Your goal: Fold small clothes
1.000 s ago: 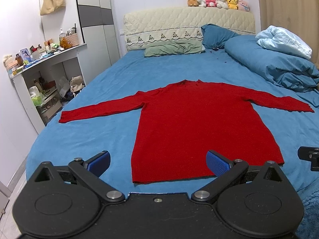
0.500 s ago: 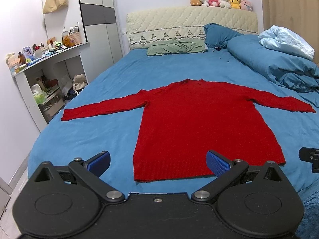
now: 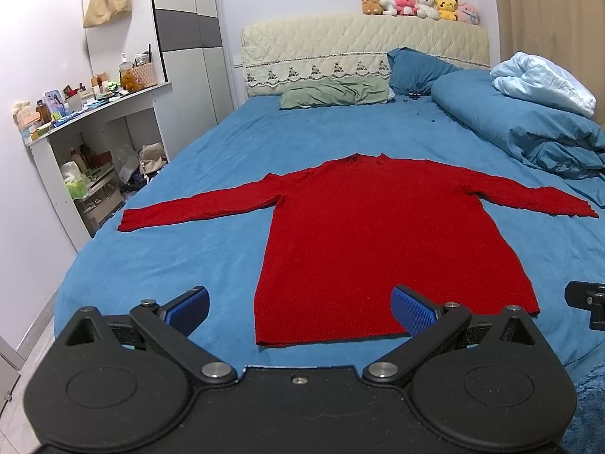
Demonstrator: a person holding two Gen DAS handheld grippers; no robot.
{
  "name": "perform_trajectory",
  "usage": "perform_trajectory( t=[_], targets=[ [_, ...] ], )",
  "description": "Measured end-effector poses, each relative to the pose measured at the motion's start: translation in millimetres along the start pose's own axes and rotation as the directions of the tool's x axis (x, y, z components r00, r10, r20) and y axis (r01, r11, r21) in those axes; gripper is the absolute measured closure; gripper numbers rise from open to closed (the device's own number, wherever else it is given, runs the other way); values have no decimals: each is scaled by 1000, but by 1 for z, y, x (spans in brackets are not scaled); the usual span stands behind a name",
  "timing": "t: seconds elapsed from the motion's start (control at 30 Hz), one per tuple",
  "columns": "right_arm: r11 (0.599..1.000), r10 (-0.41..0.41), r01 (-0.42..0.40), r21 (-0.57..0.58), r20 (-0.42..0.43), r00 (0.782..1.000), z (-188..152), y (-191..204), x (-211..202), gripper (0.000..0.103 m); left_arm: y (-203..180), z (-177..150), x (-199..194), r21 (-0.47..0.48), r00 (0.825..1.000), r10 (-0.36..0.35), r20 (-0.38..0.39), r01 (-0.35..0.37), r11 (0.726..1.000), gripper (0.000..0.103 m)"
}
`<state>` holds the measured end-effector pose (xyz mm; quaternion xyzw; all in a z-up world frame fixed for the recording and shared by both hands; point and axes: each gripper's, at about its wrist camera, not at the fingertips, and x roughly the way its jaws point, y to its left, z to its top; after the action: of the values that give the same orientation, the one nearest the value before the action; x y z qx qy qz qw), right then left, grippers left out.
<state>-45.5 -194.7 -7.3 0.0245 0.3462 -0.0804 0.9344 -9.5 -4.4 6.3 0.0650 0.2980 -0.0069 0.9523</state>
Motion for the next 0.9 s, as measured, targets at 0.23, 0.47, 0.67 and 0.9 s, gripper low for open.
perform_trajectory(
  t=[0.23,0.47,0.67,0.9],
  targets=[
    [1000,2,-2,-1,4,1000,-1,2,-1,0,1,0,-2,0,1000,-2,4,2,1000,0],
    [1000,6,-6,-1,7,1000,-1,4,-4,0,1,0,-3,-1,1000,-3,10,3,1000,0],
    [1000,7,-7,-2,11,1000,0,6,-6,0,2,-1,-6,-1,1000,-6,14,6,1000,0],
    [1000,16,-16,1,27,1000,6,4,-9,0,7,14,-10,-12,999,-27,34,28,1000,0]
  ],
)
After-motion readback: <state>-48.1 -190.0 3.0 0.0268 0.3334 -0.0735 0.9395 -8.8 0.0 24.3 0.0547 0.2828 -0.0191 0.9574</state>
